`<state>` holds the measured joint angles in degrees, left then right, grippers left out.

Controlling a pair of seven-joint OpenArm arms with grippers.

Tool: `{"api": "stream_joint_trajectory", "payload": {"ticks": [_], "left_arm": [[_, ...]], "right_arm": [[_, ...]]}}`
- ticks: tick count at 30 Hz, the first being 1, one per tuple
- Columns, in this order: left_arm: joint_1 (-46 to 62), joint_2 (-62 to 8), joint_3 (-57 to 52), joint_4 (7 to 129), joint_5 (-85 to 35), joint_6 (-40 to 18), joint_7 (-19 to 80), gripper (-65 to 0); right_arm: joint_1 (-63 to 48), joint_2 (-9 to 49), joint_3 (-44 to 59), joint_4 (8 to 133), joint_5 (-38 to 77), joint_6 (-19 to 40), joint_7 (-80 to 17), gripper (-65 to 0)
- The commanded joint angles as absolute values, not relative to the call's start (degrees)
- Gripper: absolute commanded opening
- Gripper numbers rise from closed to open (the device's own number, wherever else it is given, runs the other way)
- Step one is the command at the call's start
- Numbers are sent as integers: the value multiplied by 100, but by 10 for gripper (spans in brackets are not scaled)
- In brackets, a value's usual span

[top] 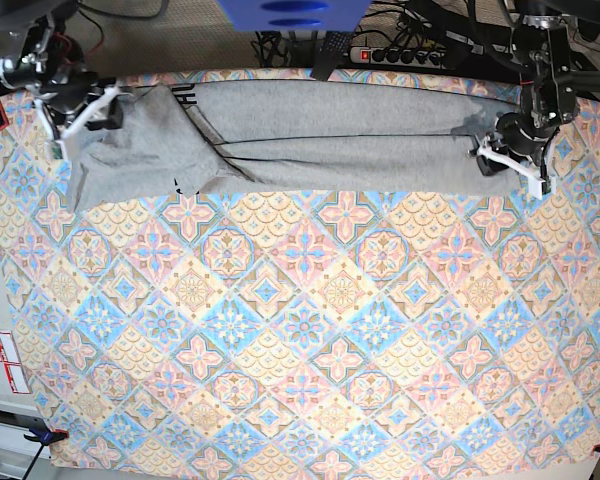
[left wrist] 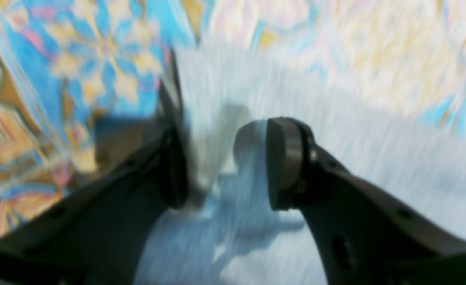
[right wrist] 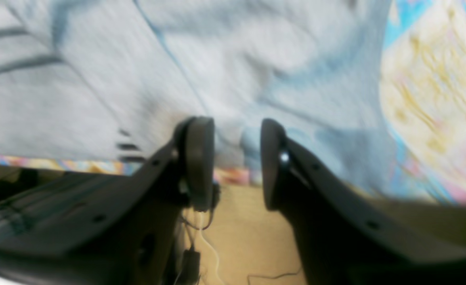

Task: Fold the T-shirt properly
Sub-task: 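Hold the strip ends with both grippers and press them flat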

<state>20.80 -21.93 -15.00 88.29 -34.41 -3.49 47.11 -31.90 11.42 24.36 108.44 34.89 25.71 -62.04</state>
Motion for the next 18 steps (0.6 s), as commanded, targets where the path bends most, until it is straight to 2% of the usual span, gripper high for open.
{"api": "stream_joint_trajectory", "payload": {"ticks": [1, 8, 18], "left_arm": [[2026, -2378, -1543, 8919, -3433, -347, 4716, -334], [2044, -2809, -1534, 8919, -3389, -347, 4989, -218], [2009, -3029, -1508, 8910, -3371, -356, 5385, -206]], "right_arm": [[-3081, 1209, 2387, 10976, 3547, 2580, -6105, -448], [-2563, 1209, 1604, 10949, 3538, 2554, -6088, -449], [-2273, 1209, 1314, 10949, 3538, 2554, -6097, -449]]}}
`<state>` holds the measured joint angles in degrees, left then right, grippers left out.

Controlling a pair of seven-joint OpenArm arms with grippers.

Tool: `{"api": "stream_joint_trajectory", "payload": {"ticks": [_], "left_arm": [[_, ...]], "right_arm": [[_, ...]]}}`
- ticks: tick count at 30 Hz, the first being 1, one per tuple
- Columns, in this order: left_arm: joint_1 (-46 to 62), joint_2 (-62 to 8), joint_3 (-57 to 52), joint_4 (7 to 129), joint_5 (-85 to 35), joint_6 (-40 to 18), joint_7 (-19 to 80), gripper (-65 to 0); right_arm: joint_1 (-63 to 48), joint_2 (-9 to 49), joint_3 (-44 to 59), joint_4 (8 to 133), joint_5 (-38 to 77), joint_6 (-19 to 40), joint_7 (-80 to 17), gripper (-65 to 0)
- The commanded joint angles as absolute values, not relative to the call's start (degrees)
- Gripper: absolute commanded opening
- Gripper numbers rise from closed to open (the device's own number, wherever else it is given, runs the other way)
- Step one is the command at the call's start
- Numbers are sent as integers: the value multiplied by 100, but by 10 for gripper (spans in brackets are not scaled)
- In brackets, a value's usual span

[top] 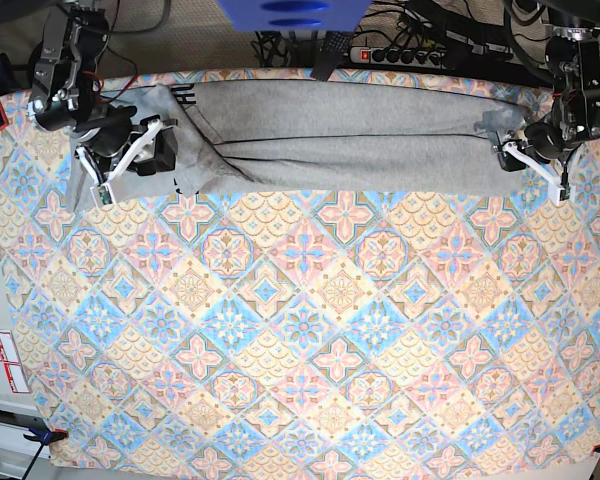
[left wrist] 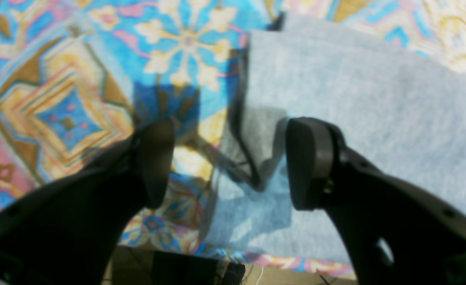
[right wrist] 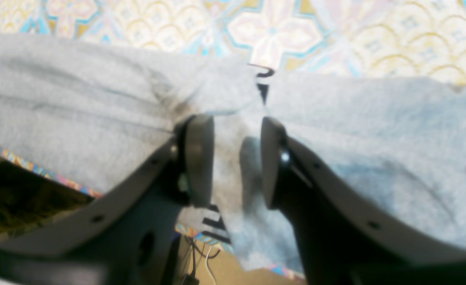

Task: Fold the T-shirt properly
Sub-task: 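Hold the strip ends with both grippers and press them flat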

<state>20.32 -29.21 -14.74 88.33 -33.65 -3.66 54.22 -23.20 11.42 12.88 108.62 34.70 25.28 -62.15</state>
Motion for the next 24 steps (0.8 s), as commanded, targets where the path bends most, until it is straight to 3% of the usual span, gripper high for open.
{"api": "stream_joint_trajectory", "payload": {"ticks": [1, 12, 22, 24], "left_arm": [[2009, -3029, -1437, 8910, -3371, -356, 5385, -206], [1719, -3002, -532, 8233, -3257, -356, 5358, -211], [1815, -2888, -453, 8233, -3301, -347, 5358, -215], [1833, -2835, -444, 8233, -3301, -356, 5367, -258]], "right_arm": [[-2273, 1209, 1314, 10949, 3538, 2554, -6097, -449], [-2290, 1209, 1358, 10949, 3538, 2554, -6079, -449], [-2273, 1209, 1358, 10958, 3538, 2554, -6088, -449], [-2273, 1209, 1332, 10958, 3538, 2554, -6079, -449]]}}
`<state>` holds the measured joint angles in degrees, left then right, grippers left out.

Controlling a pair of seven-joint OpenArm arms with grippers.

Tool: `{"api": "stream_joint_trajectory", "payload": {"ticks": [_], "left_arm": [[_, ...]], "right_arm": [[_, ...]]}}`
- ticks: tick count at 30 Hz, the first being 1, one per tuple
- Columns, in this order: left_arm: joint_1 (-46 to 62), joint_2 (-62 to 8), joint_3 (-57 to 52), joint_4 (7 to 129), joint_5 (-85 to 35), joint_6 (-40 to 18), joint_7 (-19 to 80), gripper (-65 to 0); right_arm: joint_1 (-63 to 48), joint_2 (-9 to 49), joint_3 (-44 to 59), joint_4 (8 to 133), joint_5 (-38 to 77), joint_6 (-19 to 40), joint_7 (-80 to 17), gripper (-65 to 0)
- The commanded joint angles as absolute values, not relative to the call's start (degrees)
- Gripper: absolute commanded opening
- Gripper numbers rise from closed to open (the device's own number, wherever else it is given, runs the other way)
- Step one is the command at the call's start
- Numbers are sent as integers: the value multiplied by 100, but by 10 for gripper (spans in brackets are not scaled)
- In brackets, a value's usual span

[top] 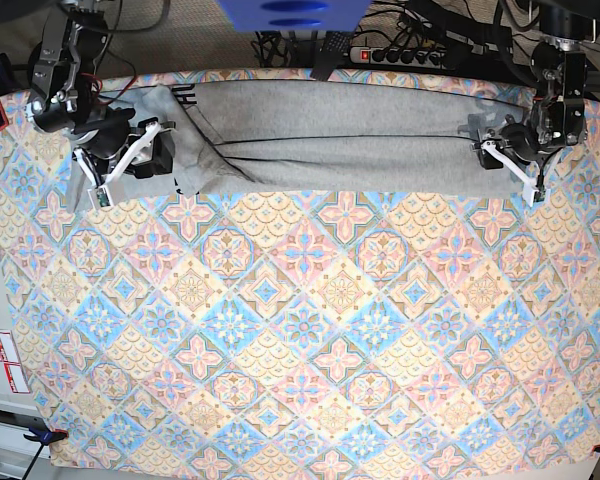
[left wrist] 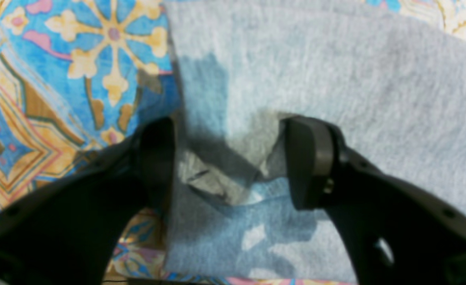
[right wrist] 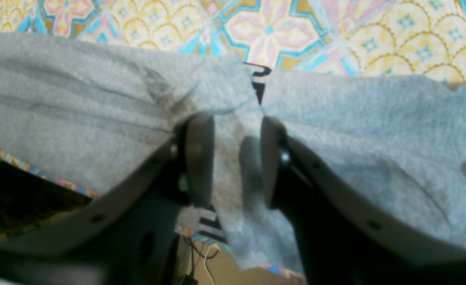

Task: Fold the T-shirt properly
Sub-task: 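Hold the strip ends with both grippers and press them flat, then move the left gripper along the strip toward its middle and grasp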

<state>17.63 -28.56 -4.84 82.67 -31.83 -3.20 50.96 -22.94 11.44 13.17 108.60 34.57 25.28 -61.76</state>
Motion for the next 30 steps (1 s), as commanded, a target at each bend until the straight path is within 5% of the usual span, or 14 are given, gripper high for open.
{"api": "stream_joint_trajectory", "payload": {"ticks": [1, 4, 10, 17, 30], "left_arm": [[1842, -2826, -391, 8233, -3310, -356, 5367, -298], [1877, -2756, -66, 8259, -3310, -418, 5358, -406], [1886, -2651, 180, 8259, -3319, -989, 5358, -441], [1851, -2589, -127, 8259, -3319, -1385, 5349, -642], [1525, -2545, -1895, 8224, -2932, -1367, 4840, -650]], "right_arm": [[-2273, 1209, 1323, 10958, 3538, 2554, -6079, -449], [-2273, 1209, 1323, 10958, 3538, 2554, -6079, -449], [-2273, 1209, 1332, 10958, 3538, 2554, -6079, -449], [-2273, 1209, 1349, 10958, 3538, 2554, -6097, -449], [-2290, 1209, 1305, 10967, 3547, 2554, -6105, -449]]}}
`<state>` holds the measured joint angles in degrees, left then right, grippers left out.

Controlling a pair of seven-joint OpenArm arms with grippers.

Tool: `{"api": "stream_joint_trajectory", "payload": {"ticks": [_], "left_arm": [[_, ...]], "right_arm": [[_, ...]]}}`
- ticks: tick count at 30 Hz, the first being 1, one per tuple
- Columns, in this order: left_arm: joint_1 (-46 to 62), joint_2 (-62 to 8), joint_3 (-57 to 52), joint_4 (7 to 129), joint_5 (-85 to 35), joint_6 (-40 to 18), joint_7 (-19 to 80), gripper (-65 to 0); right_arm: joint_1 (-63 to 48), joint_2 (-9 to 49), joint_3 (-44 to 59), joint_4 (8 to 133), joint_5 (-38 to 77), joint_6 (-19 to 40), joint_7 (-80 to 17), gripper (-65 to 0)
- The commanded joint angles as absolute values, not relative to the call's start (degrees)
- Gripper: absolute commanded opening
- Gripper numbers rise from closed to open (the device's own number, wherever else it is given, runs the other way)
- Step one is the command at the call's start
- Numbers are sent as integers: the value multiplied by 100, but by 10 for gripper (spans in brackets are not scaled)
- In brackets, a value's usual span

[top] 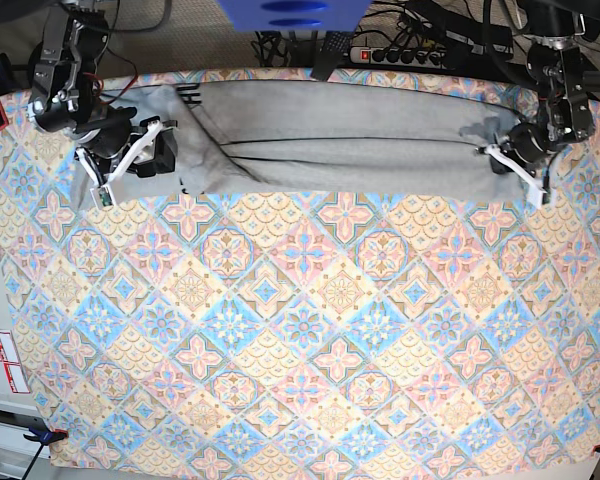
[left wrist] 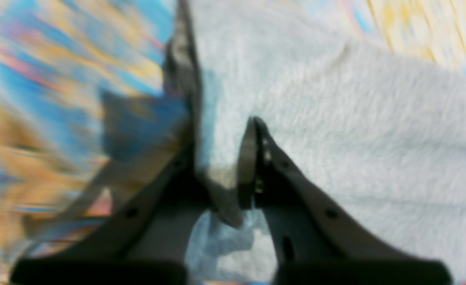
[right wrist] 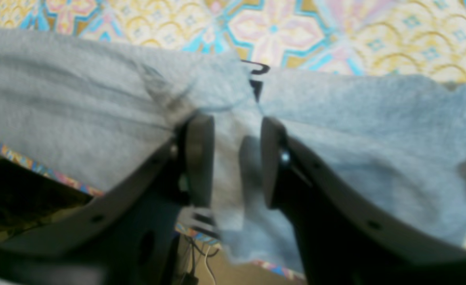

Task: Fold the T-shirt properly
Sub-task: 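Move the left gripper along the strip toward its middle and grasp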

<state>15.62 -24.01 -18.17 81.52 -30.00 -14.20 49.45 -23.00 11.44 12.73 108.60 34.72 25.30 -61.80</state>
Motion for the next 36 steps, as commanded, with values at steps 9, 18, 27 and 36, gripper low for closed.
{"api": "stream_joint_trajectory", "payload": {"ticks": [9, 18, 27, 36], "left_arm": [[1376, -2563, -2290, 8347, -2545, -1376, 4567, -650], [2334, -2193, -1675, 10255, -2747, -1385, 4602, -650], [2536, -1429, -840, 10782, -2870, -1376, 4910, -650], [2360, -892, -154, 10782, -2853, -1358, 4927, -650]], "right_arm": [[-2308, 1209, 1305, 10976, 3547, 2554, -6105, -449], [-2299, 1209, 1358, 10976, 3547, 2554, -6105, -449], [-2299, 1235, 1692, 10976, 3530, 2554, -6062, -449], [-2396, 1244, 2440, 10967, 3530, 2563, -6114, -449]]}}
